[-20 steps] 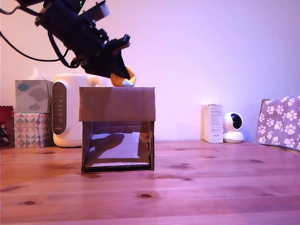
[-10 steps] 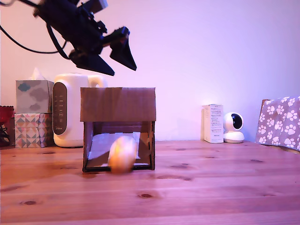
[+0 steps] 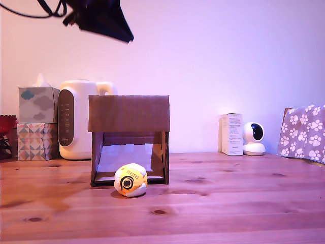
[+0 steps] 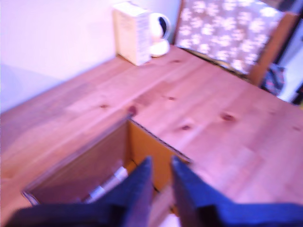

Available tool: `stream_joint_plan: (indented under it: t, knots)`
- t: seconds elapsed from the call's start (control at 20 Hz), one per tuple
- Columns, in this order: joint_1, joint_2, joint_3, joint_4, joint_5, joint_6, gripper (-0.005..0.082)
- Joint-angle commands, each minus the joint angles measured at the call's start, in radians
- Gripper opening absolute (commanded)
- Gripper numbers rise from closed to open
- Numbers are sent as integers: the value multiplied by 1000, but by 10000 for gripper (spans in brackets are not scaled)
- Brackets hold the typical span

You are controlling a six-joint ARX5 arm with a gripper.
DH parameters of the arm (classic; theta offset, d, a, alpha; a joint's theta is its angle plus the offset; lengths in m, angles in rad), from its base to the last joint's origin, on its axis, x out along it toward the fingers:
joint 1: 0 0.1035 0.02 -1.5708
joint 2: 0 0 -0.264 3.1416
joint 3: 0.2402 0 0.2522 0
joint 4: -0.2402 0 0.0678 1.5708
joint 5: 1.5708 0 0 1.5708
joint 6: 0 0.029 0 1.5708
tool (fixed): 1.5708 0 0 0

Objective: Drop the footbag into the cardboard dice tower

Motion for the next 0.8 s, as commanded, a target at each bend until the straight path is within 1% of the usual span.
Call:
stream_joint_plan:
  t: [0.0, 0.1, 0.25, 0.3, 0.35, 0.4, 0.6, 0.65, 0.75]
  knots:
    - [-14, -56, -93, 31, 5, 7, -24]
    - [-21, -124, -189, 98, 10, -3, -24]
    - [-23, -220, -343, 196, 46, -7, -24]
    - [-23, -254, -401, 237, 49, -15, -24]
    - [-23, -285, -454, 280, 49, -18, -24]
    - [-22, -314, -505, 314, 48, -32, -24]
    - [-22, -412, -691, 444, 42, -48, -24]
    - [-20, -435, -733, 465, 39, -61, -24]
    - [-12, -489, -805, 475, 10, -80, -24]
